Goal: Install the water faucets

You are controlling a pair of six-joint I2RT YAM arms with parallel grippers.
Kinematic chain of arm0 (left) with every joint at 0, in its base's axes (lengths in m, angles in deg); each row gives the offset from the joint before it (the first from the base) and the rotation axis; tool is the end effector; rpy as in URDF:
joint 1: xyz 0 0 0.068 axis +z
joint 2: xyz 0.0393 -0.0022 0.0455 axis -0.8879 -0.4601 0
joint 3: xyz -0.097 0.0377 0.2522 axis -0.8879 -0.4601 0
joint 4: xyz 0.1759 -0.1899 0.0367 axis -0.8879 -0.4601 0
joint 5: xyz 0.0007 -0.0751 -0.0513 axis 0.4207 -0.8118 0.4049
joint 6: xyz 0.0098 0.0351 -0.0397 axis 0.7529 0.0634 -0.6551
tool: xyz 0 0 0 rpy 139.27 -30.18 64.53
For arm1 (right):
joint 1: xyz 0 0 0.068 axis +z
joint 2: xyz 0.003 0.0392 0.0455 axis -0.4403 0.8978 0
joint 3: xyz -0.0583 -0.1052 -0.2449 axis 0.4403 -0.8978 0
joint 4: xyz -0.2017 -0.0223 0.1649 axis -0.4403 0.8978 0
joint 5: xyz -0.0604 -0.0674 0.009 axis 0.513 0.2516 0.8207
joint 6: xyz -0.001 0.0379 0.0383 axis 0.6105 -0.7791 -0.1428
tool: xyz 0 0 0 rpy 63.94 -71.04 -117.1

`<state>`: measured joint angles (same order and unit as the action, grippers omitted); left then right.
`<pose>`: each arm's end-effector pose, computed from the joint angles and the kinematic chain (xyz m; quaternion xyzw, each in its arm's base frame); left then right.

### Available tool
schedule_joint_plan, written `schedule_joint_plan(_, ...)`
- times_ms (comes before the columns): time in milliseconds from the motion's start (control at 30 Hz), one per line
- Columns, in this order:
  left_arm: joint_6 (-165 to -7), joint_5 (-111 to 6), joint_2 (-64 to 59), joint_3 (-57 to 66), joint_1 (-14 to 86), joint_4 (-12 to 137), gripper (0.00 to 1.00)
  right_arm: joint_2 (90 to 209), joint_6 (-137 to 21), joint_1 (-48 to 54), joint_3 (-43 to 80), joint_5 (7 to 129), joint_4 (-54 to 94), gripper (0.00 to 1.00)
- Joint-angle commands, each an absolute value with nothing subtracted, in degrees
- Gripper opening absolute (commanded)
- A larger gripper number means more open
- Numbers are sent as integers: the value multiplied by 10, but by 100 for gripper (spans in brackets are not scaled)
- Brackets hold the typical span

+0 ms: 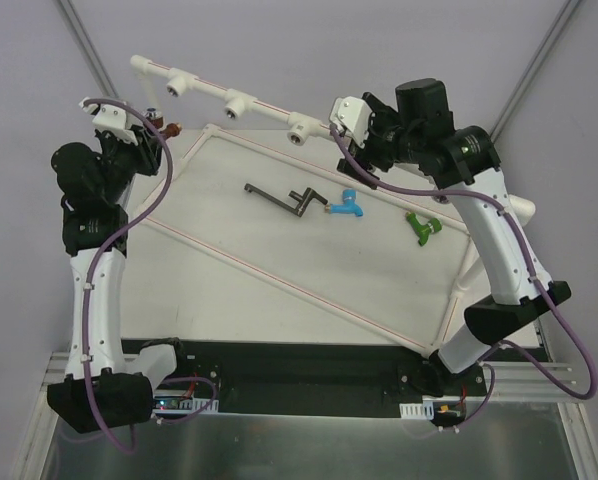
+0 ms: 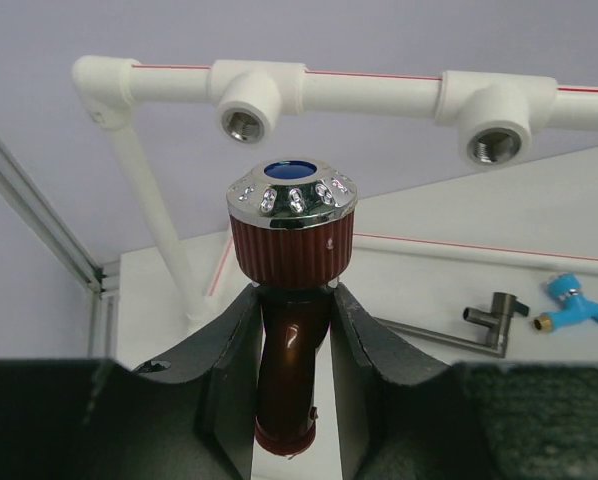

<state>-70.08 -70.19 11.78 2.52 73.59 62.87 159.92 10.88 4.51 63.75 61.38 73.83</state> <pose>0.2277 0.0283 0.4620 0.1355 0.6288 -0.0432 0.7645 0.2637 0.1662 0.5040 -0.6506 0.5295 -0.0446 0.5425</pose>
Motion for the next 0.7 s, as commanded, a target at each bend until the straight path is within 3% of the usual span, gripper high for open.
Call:
schedule_joint_plan(0, -793, -773, 150, 0, 742, 648, 0, 1592, 118, 46, 639, 622, 774, 98)
schedule_joint_plan(300, -1013, -947, 189, -88, 708, 790, 0, 1488, 73, 68, 559, 524, 736, 98)
schedule_joint_plan(667, -1208, -969, 203, -149, 593, 1001, 0, 1357, 6, 90, 420, 314, 611, 99)
